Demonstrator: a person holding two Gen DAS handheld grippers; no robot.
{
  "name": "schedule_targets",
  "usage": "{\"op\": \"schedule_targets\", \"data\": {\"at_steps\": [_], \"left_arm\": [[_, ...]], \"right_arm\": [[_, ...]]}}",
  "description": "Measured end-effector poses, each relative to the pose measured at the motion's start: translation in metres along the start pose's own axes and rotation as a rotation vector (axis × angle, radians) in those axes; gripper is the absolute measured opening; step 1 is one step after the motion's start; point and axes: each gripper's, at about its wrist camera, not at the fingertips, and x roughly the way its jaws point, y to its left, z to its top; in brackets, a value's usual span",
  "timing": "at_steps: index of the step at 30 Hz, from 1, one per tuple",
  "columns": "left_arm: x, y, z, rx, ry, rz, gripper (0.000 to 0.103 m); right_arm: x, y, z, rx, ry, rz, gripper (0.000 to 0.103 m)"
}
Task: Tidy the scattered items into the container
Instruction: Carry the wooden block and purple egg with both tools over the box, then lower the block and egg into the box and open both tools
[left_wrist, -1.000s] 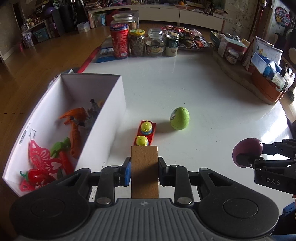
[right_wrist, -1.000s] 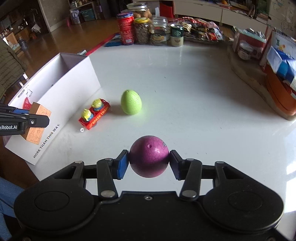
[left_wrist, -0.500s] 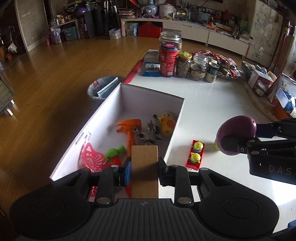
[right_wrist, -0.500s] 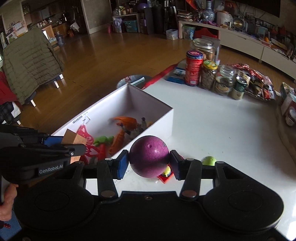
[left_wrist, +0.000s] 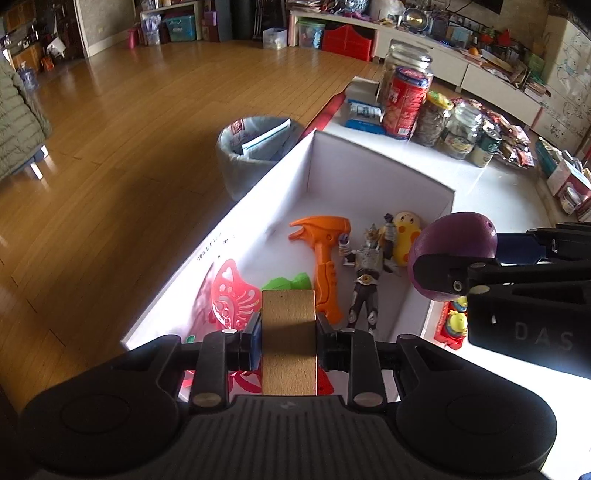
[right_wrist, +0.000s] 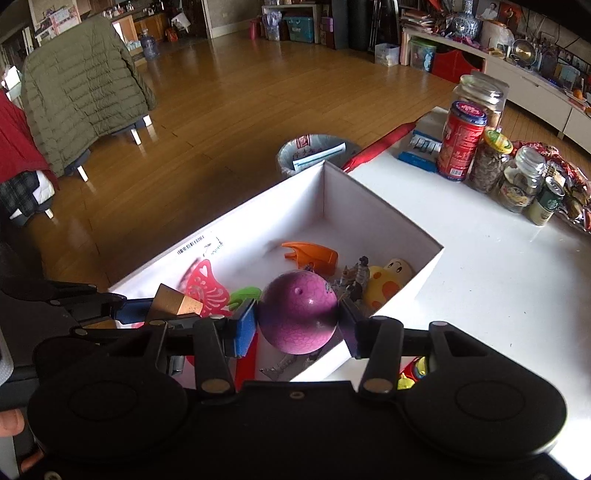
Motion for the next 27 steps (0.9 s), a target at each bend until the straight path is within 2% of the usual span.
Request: {"op": "schedule_targets", "data": {"at_steps": [11, 27], "left_arm": [[0.028, 0.007, 0.004, -0.016, 0.032, 0.027, 0.029], [0.044, 0.014, 0.005, -0.043, 0.053, 0.046, 0.031]], "right_arm": [[0.034, 0.0, -0.002, -0.001, 0.055, 0.008, 0.048], [0.049, -0.003, -0.002, 0.002, 0.059, 0.022, 0.049]]}}
